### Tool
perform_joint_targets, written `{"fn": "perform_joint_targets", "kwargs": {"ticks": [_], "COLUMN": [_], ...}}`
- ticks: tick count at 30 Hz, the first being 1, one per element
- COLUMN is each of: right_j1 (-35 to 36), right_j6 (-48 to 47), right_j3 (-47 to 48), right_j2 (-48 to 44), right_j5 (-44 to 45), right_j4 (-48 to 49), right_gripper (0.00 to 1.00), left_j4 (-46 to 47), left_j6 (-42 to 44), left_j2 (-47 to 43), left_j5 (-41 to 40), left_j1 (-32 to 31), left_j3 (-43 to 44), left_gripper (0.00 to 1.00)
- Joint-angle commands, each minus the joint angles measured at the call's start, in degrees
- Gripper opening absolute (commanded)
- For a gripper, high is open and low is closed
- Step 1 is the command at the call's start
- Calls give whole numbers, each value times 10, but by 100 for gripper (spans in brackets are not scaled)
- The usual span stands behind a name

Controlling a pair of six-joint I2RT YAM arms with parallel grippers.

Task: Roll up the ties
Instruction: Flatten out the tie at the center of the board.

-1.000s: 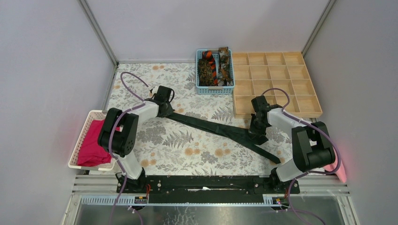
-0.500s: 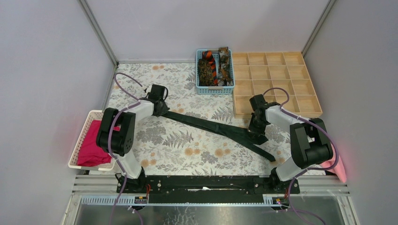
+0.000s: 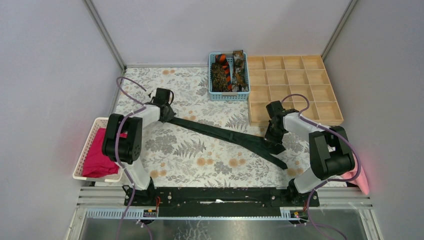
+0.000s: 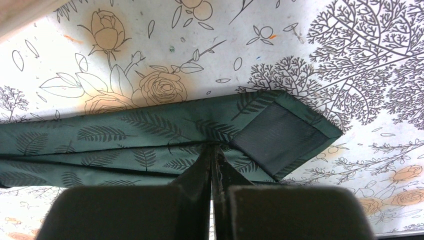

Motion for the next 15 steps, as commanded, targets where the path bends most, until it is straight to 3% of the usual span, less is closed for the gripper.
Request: {"fn": "perform_joint_targets", "kwargs": {"ticks": [1, 15], "right_j1": [-18, -29], "right_j6": [2, -1], "right_j3": [-39, -38], "right_j2": [49, 44], "right_j5": [90, 98], "right_j4": [11, 13], "right_gripper": [0, 0], "left_j4": [-30, -43], "left_j6": [19, 28], "left_j2": [44, 84], "left_j5": [-29, -31], "left_j1": [33, 71], "left_j3": [18, 58], "left_gripper": [0, 0]}}
